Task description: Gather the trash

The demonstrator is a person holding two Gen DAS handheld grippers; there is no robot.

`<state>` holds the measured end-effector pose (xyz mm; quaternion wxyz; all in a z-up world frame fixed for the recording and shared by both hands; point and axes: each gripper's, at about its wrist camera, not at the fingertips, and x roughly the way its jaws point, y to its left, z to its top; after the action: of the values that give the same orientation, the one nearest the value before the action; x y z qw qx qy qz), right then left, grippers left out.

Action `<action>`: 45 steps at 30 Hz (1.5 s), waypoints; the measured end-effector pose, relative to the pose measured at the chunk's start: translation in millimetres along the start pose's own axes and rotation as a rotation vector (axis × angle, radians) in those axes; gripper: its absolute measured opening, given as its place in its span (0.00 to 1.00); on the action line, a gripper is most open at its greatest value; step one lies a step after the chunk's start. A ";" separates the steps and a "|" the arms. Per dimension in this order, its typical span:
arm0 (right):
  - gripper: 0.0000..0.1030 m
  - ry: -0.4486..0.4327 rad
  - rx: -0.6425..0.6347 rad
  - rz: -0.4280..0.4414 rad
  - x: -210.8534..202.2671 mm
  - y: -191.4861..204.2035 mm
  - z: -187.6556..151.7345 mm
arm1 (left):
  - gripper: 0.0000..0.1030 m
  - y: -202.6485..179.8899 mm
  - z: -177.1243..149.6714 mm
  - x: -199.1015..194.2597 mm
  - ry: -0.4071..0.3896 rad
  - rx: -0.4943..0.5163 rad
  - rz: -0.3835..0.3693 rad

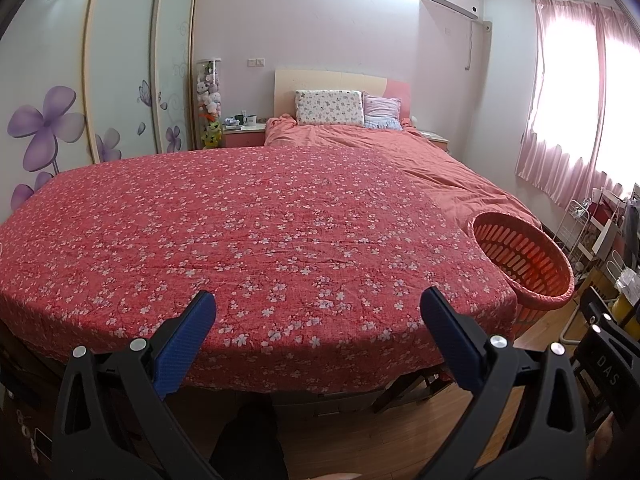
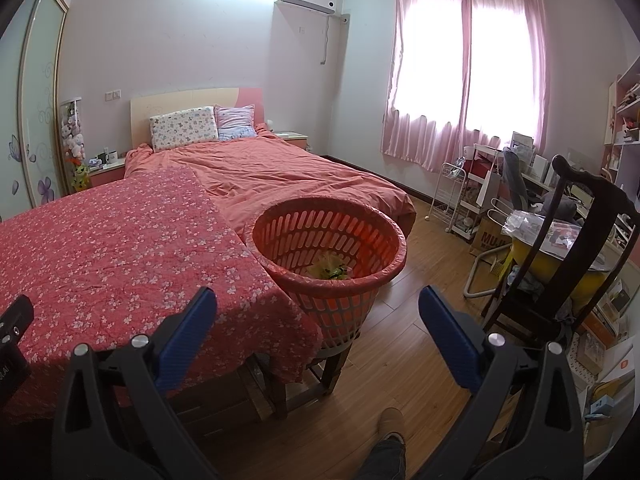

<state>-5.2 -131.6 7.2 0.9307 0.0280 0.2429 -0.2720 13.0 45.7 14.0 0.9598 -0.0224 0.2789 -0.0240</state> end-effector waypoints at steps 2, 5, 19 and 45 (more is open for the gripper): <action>0.96 0.001 0.001 0.002 0.0 -0.1 0.0 | 0.98 -0.2 0.0 -0.1 0.000 0.000 0.000; 0.96 0.001 0.001 0.003 0.7 0.1 0.1 | 0.98 -0.4 -0.1 0.1 0.001 0.002 -0.002; 0.96 0.002 0.001 0.004 1.8 1.5 0.2 | 0.98 -2.0 -0.4 0.5 0.003 0.004 -0.004; 0.96 0.006 0.000 0.009 5.1 5.4 -2.2 | 0.98 -1.7 -0.2 0.8 0.005 0.004 -0.004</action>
<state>0.4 -129.2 2.5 0.9313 0.0298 0.2455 -0.2675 13.6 43.9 13.5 0.9590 -0.0209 0.2813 -0.0265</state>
